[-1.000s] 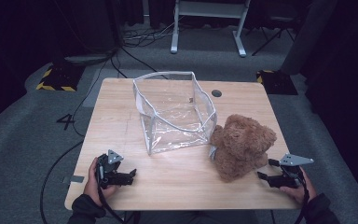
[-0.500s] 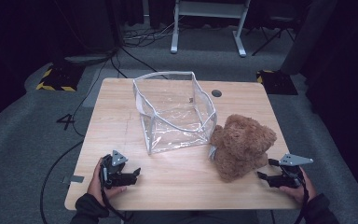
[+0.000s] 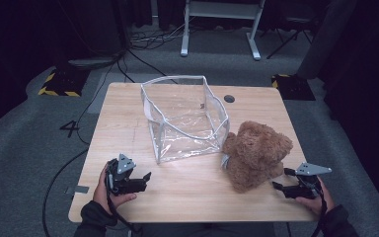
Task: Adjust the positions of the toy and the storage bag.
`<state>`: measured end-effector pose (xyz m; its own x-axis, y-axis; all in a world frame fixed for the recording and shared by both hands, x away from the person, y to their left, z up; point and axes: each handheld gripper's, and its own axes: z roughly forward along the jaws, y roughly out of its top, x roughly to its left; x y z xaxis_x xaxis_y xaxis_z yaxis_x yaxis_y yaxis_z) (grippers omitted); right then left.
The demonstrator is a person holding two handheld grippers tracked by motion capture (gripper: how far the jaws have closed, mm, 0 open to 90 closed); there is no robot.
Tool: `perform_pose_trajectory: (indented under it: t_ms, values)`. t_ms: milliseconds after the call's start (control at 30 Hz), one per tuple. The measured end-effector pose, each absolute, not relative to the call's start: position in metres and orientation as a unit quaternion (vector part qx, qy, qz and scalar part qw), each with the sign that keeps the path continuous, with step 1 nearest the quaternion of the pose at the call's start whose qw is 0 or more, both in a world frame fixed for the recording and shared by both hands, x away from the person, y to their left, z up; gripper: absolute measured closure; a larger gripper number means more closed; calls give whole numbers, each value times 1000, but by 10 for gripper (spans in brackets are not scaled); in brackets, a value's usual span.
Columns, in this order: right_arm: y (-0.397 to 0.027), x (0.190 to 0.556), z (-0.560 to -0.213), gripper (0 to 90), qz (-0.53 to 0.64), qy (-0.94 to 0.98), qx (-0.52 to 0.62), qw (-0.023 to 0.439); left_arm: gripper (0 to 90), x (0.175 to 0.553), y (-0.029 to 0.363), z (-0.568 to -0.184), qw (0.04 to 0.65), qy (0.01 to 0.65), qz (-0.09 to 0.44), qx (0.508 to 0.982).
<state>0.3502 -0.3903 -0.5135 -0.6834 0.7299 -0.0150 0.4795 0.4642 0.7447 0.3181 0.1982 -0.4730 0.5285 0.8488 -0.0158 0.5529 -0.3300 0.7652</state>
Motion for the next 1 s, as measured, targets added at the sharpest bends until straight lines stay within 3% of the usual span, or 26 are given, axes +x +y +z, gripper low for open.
perform_pose_trajectory:
  t_ms: [567,1000]
  values:
    - [-390,350,-514,213,372,839,361,168,163,334,190,-414,446,455,240,732]
    - [-391,350,-514,213,372,839,361,168,164,367,171,-361,464,444,272,717]
